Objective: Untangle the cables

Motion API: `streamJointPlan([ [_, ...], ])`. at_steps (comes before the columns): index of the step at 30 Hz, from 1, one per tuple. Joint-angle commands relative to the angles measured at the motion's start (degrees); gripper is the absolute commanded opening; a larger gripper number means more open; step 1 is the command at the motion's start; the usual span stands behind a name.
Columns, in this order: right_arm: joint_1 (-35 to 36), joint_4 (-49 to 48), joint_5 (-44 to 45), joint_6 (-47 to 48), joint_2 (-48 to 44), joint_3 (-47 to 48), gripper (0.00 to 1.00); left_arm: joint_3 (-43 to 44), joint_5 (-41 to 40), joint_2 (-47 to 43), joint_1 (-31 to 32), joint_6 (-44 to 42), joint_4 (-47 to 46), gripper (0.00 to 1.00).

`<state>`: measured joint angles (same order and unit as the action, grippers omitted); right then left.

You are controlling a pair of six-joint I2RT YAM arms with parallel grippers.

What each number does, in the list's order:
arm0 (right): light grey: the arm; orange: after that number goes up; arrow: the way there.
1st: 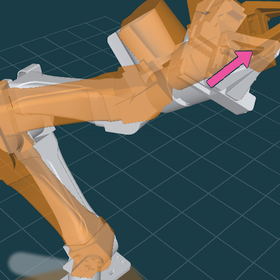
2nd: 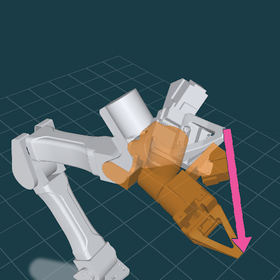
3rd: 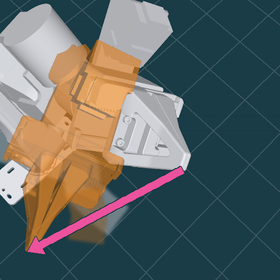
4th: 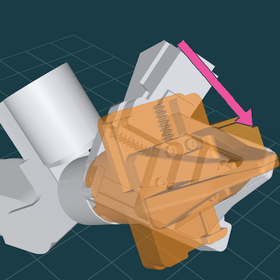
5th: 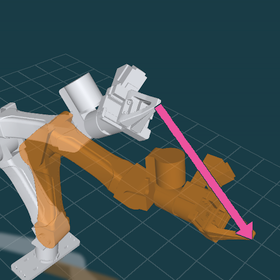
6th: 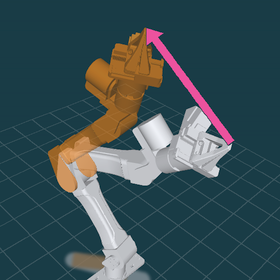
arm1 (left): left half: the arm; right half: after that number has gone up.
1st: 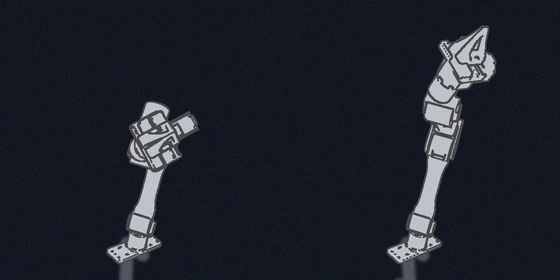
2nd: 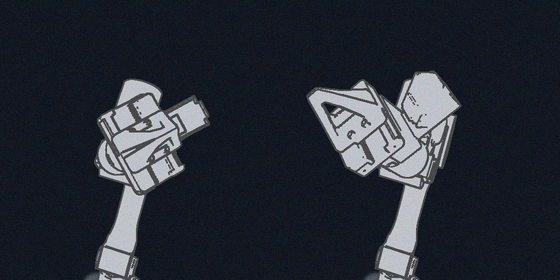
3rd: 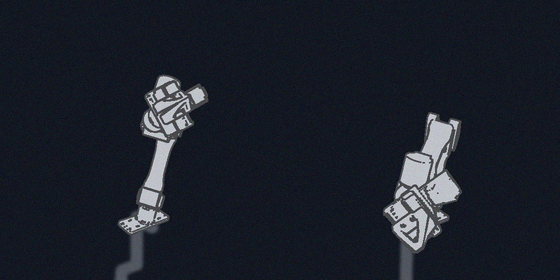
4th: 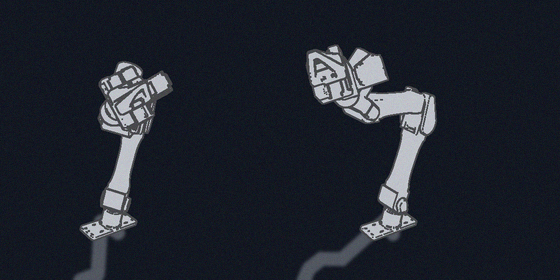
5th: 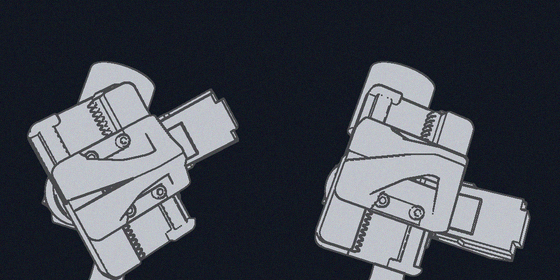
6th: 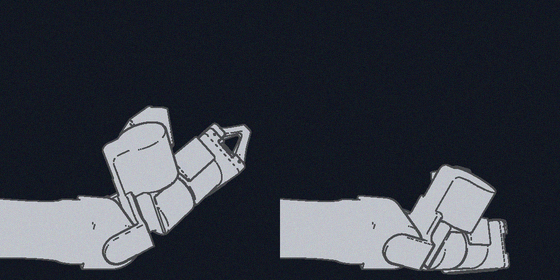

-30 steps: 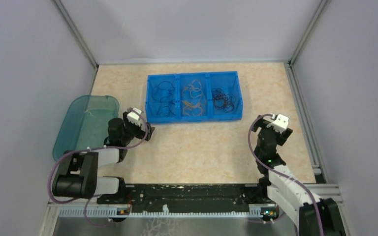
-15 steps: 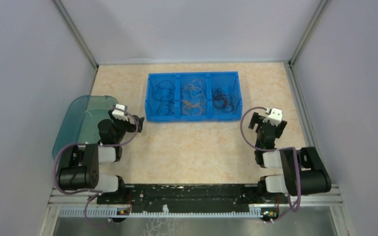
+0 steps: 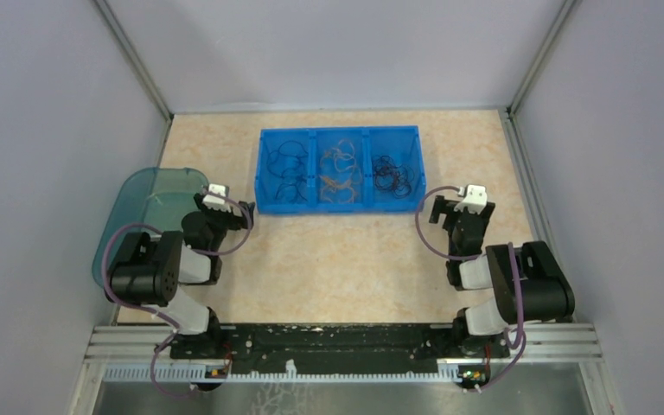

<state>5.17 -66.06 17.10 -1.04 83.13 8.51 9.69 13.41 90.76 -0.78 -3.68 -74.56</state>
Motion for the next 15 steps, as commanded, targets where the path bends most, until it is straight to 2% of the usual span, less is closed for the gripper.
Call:
streamJointPlan([
  [1,-2.0,-0.2,-4.1,-0.7,-0.4,3.3,0.99,6.8,-7.6,-0.2,2.1,-0.9,8.6,1.00],
  [6,-2.5,-2.5,-4.8,-0.5,-0.7,2.1,0.99,5.3,-7.8,-0.2,2.1,-1.0,5.0,1.00],
  [15,-2.5,-2.8,-4.9,-0.3,-0.6,2.1,0.99,5.2,-7.7,-0.3,2.0,-1.0,5.0,1.00],
])
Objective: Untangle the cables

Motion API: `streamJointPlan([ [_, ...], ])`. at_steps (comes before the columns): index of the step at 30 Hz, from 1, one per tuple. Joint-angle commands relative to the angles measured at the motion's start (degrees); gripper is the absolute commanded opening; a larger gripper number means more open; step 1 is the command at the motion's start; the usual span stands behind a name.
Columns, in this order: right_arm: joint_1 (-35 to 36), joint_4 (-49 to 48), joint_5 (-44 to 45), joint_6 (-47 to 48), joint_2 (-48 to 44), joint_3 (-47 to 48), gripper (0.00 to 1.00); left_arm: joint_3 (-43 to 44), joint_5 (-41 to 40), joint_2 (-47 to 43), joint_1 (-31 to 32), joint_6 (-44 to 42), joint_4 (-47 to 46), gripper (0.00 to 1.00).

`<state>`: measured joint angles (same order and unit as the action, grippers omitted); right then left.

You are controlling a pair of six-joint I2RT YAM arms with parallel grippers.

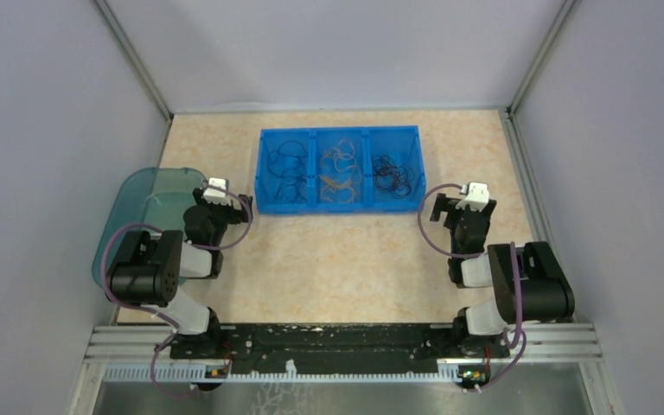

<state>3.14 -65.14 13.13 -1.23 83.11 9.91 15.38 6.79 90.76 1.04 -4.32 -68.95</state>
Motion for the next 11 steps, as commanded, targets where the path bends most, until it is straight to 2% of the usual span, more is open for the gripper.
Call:
streamJointPlan([
  [1,-0.4,-3.7,-1.0,-0.1,-0.6,0.7,0.99,-0.4,-1.1,-0.2,0.2,-0.4,-0.7,1.00],
  [11,-0.4,-3.7,-1.0,-0.1,-0.6,0.7,0.99,-0.4,-1.1,-0.5,0.2,-0.4,-0.3,1.00],
])
